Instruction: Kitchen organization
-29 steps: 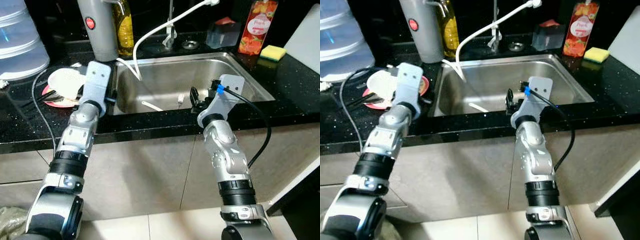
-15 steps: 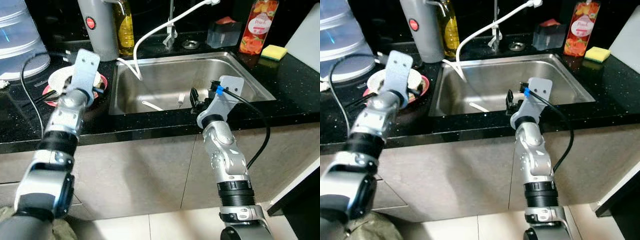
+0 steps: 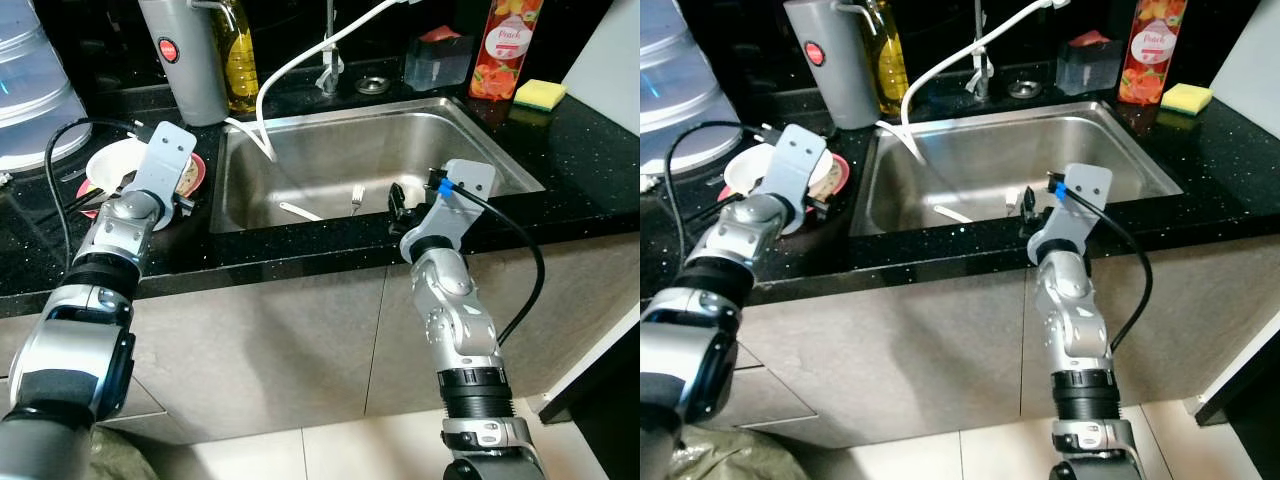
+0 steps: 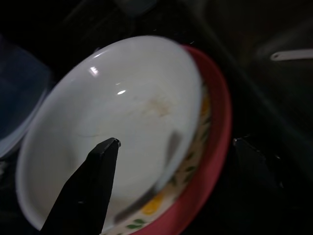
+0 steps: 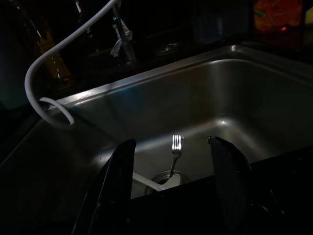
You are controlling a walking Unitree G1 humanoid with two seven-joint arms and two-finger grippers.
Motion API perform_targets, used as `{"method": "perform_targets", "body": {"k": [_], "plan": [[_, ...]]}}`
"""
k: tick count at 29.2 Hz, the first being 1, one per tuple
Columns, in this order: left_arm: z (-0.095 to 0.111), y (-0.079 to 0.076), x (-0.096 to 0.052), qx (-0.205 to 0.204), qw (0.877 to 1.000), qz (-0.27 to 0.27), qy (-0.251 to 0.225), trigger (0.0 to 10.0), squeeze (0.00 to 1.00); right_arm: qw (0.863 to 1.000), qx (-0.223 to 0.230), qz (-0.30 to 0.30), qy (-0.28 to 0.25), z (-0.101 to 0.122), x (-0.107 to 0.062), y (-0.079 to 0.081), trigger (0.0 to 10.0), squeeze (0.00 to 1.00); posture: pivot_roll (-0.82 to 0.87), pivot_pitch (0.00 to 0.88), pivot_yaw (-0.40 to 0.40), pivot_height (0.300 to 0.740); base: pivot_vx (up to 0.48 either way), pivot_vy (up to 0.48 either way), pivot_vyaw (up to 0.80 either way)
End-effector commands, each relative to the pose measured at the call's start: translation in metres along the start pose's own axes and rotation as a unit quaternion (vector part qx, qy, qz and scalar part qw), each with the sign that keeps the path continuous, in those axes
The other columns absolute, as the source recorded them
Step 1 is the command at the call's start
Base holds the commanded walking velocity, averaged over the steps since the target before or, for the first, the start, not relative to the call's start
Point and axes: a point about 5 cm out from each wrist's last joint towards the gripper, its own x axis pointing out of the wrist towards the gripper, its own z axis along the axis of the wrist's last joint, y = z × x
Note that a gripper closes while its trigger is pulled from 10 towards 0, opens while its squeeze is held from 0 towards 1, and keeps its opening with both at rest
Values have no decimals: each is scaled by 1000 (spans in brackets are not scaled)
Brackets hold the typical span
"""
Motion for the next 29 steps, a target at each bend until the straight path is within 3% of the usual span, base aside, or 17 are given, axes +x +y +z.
{"method": "perform_targets", "body": {"k": [1, 2, 4, 5, 10, 17, 19, 24, 25, 26, 29], "plan": [[-5, 16, -2, 23, 999, 26, 11, 4549, 0, 1000, -2, 8, -7, 1, -3, 3, 10000, 0, -13, 0, 114, 740, 0, 0, 0], [-7, 16, -2, 28, 999, 28, 14, 3333, 0, 1000, 0, 3, -4, 0, -3, 1, 10000, 0, -11, 0, 111, 740, 0, 0, 0], [-8, 17, -2, 30, 999, 28, 15, 3020, 0, 1000, 1, -1, -2, -1, -3, -1, 10000, 0, -11, 0, 111, 740, 0, 0, 0], [-9, 17, -2, 29, 999, 30, 16, 0, 0, 1000, 2, 3, -2, -1, -3, 1, 10000, 0, -10, 0, 108, 740, 0, 0, 0], [-13, 16, -2, 24, 999, 27, 19, 0, 0, 1000, -1, 14, -5, 0, -2, 4, 10000, 0, -8, 0, 109, 740, 0, 0, 0], [-12, 18, -3, 60, 997, 45, 2, 0, 0, 1000, -3, 21, -7, 2, 1, 6, 10000, 0, 0, 0, 99, 740, 0, 0, 0], [2, 18, -4, 113, 991, 62, -48, 0, 0, 1000, 1, 8, -3, 0, 1, 2, 10000, 0, 8, 0, 92, 740, 0, 0, 0], [24, 15, -6, 135, 980, 87, -119, 0, 0, 1000, 1, 18, -4, 1, 1, 5, 10000, 0, 7, 0, 98, 740, 0, 0, 0], [32, 14, -8, 136, 976, 99, -141, 4235, 0, 1000, 0, 19, -4, 0, 1, 6, 10000, 0, 7, 0, 98, 740, 0, 0, 0], [38, 13, -9, 133, 973, 107, -157, 10000, 0, 1000, 0, 17, -4, 0, 2, 5, 10000, 0, 6, 0, 97, 740, 0, 0, 0], [52, 10, -12, 116, 966, 121, -197, 10000, 0, 1000, 3, 9, -4, 1, 3, 2, 10000, 0, 5, 0, 89, 740, 0, 0, 0]]}}
